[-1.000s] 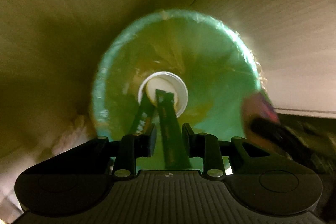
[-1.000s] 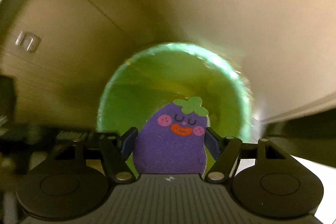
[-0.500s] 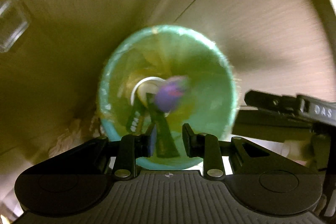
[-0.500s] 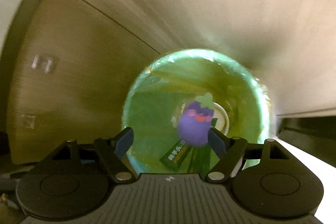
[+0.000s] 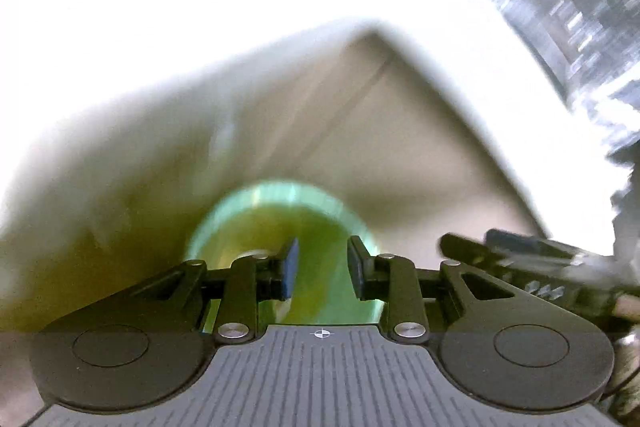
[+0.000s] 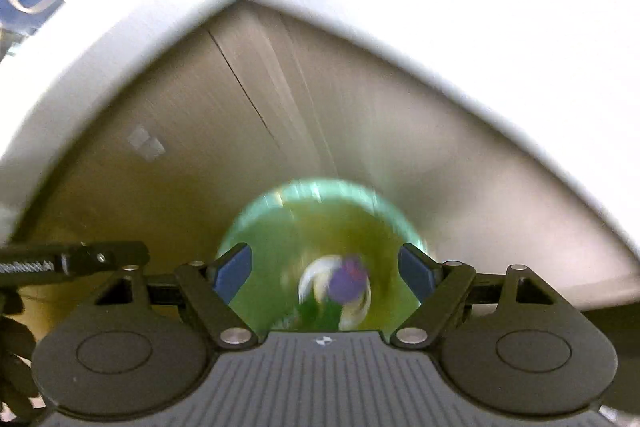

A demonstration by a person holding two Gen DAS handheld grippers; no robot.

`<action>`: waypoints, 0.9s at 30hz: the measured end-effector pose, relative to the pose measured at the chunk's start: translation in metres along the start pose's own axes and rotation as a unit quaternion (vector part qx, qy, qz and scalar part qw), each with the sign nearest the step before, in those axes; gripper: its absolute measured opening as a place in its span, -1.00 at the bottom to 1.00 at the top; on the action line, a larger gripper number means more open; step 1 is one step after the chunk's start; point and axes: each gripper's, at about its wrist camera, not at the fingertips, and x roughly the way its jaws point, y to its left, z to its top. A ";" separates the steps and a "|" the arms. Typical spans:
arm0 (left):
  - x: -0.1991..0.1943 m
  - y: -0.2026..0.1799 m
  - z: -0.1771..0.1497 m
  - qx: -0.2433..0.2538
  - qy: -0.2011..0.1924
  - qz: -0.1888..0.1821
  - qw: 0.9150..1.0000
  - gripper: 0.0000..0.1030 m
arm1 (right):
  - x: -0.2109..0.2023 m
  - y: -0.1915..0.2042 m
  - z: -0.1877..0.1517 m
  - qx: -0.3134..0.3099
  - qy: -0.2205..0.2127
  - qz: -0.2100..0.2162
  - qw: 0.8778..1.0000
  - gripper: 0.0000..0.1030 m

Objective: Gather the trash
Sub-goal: 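Raise both grippers from the bin back up to the counter, then grasp the rim of the red-and-white plastic tray with the left gripper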

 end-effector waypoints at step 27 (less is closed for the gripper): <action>0.029 -0.018 0.223 0.066 -0.202 0.061 0.975 -0.56 | -0.079 0.020 0.030 0.058 -0.164 -0.099 0.980 0.57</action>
